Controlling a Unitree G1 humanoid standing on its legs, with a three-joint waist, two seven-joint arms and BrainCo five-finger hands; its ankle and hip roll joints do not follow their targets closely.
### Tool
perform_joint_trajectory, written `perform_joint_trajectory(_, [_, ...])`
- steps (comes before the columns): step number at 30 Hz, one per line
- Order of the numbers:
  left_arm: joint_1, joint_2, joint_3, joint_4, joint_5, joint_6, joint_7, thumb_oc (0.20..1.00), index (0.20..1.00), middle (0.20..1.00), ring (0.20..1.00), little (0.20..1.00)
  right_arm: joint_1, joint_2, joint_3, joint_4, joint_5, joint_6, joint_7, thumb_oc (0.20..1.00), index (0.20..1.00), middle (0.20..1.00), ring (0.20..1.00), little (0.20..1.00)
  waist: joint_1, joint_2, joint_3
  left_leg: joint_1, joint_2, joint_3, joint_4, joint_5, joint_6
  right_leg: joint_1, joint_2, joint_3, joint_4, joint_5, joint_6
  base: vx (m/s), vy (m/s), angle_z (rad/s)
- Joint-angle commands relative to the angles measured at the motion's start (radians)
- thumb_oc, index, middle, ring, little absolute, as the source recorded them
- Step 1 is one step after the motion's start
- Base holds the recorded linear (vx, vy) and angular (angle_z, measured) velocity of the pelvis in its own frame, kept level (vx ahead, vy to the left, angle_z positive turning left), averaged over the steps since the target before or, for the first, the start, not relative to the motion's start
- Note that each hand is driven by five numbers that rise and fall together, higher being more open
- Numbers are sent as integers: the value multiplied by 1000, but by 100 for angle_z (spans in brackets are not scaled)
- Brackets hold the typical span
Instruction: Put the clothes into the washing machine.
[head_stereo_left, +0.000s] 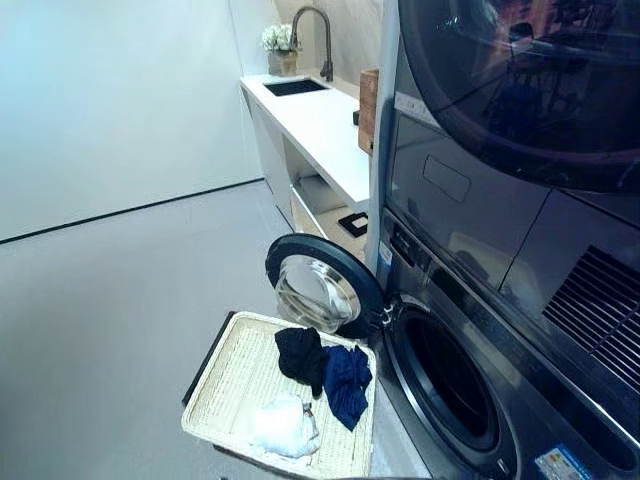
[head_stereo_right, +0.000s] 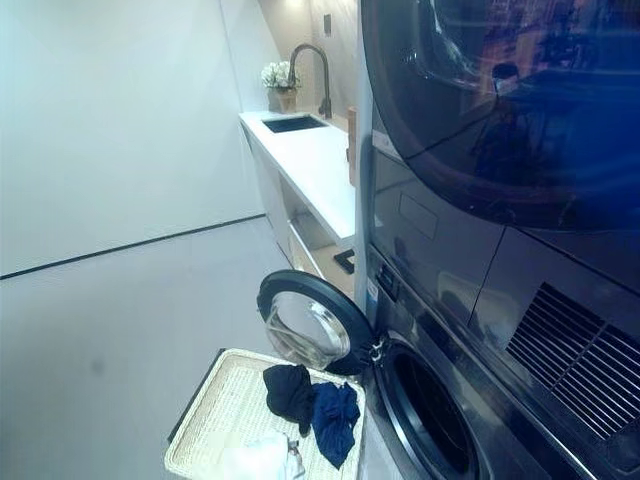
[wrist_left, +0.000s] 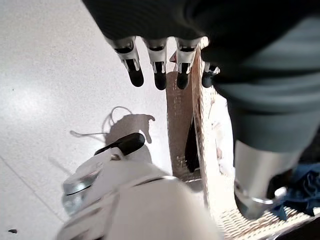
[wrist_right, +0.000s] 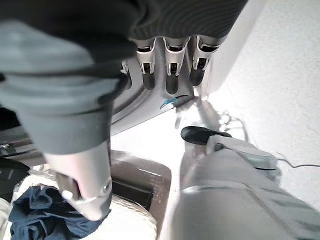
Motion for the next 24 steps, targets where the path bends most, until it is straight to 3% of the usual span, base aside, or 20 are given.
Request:
perform_joint_trajectory(1, [-172,40,6,7,-89,-113,106,1000,1000,1000,1000,1000,-166,-3,14,-1,66,-46,-18,1000,1000,1000,1000,1000,0,-34,142,-8,-38,-15,-9,-10,62,-32,-41,18,16,12,26,-265,35,11])
perform_joint_trajectory(2, [-224,47,0,-19,-124,-158,164,1000,1000,1000,1000,1000,-213,-13,24,-13,84,-58,-24,1000,1000,1000,1000,1000,-1,-30,187,-58,-46,-28,-9,3,66,-87,-36,24,30,22,22,-181,28,11])
perform_joint_trajectory(9, [-395,113,26,-167,-184,-280,366,1000,1000,1000,1000,1000,-346,-60,37,-40,121,-84,-52,1000,1000,1000,1000,1000,3,-27,327,-218,-79,-73,-9,39,74,-272,-28,27,98,37,19,-151,44,-1])
perform_joint_trajectory(11, [-416,122,30,-187,-183,-283,384,1000,1000,1000,1000,1000,-359,-67,39,-39,128,-86,-53,1000,1000,1000,1000,1000,6,-28,342,-235,-82,-78,-6,42,74,-293,-29,26,111,36,20,-61,7,2])
perform_joint_trajectory(15, [-525,175,49,-275,-72,-303,546,1000,1000,1000,1000,1000,-430,-101,45,-50,175,-86,-55,1000,1000,1000,1000,1000,26,-51,413,-369,-98,-98,102,36,71,-411,-39,4,197,32,28,-115,-60,1])
perform_joint_trajectory(19, [-591,224,27,-329,71,-288,691,1000,1000,1000,1000,1000,-466,-106,66,-74,203,-97,-61,1000,1000,1000,1000,1000,32,-74,420,-489,-110,-111,165,36,70,-520,-38,-6,250,31,33,-61,-73,3])
perform_joint_trajectory(24, [-652,275,-38,-399,270,-267,814,1000,1000,1000,1000,1000,-481,-123,82,-117,222,-109,-71,1000,1000,1000,1000,1000,26,-81,420,-615,-123,-120,226,34,69,-634,-29,-12,299,33,34,-55,-40,7])
